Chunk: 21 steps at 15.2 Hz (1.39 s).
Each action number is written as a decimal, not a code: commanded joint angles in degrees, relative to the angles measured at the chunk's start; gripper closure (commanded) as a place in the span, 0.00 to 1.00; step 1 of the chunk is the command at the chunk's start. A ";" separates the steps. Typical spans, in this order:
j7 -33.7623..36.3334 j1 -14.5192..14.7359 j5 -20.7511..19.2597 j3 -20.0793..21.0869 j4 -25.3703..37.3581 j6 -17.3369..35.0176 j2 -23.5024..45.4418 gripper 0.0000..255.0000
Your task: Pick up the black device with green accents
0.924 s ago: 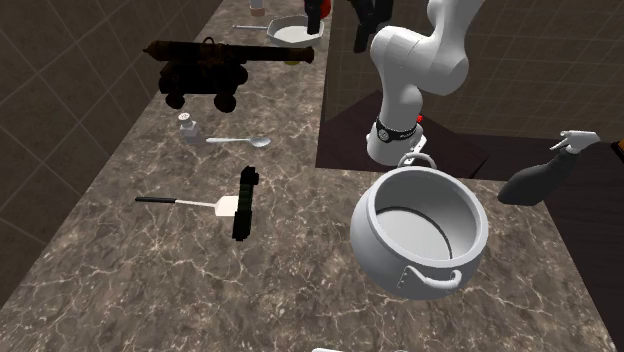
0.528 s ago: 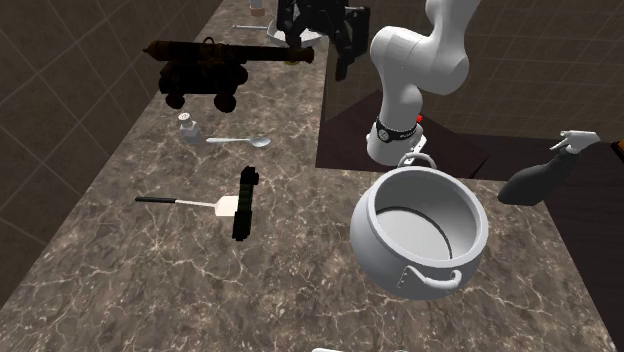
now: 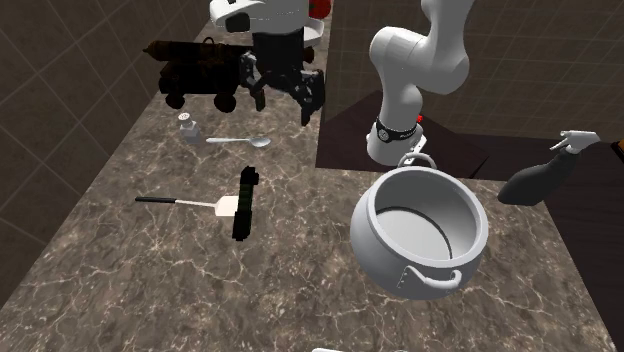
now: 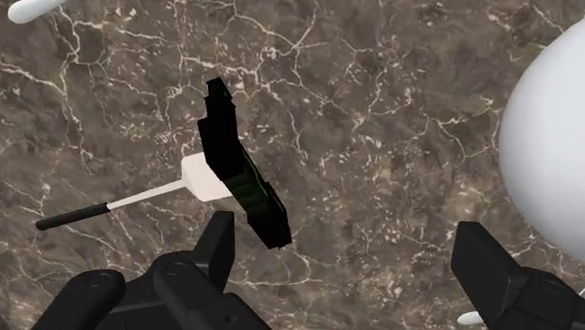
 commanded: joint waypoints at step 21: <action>-25.00 1.50 -6.02 -4.17 6.75 21.80 37.28 0.00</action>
